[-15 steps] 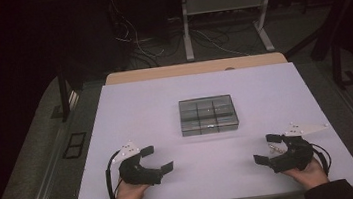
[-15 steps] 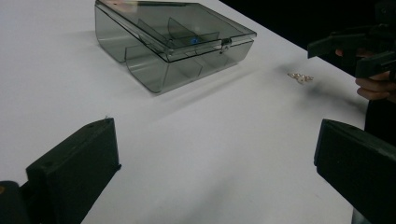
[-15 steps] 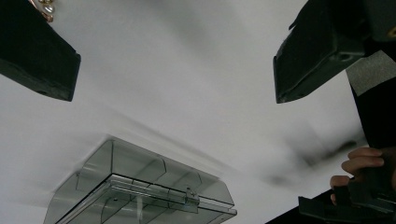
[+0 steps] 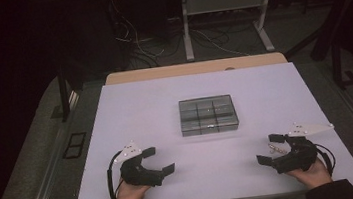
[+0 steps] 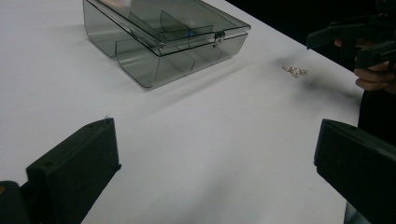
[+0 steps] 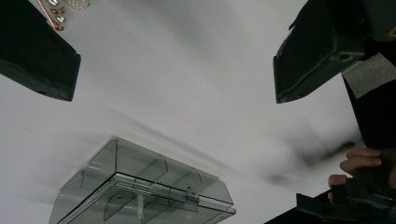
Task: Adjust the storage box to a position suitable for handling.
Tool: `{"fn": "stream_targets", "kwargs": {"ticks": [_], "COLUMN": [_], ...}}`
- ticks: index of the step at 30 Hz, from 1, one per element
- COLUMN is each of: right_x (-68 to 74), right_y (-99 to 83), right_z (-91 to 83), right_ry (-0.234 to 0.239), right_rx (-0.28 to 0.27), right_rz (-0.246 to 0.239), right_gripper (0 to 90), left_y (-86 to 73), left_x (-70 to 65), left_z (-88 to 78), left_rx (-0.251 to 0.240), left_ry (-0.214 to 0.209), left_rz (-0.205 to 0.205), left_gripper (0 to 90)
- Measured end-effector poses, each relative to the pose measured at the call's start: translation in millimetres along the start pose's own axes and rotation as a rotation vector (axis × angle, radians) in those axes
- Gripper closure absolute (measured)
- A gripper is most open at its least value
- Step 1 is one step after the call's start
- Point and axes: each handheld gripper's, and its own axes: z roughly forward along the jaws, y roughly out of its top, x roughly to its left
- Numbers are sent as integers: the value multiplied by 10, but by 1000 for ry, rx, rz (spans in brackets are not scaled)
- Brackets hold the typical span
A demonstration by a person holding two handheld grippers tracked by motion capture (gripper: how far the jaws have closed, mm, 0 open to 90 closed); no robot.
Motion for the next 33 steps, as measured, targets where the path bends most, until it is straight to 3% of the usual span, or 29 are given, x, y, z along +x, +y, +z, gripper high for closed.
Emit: {"fn": "stream_targets", "kwargs": {"ticks": [13,22,33], "right_x": [29,65,79], "right_y": [72,324,512], "right_z": [-4,51,164], "right_ry": [2,30,57], "right_rx": [30,83,120], "right_rz": [-10,-57,-72], "right_gripper": [4,4,4], "left_y": [-4,-10,-11], "left_x": [1,5,8], "left_z": [-28,-29,-19], "left_rx": [-13,-14,-11], "left_ry": [8,13,10], "left_rz": [-8,-23,-21], "left_gripper": [0,0,0]}}
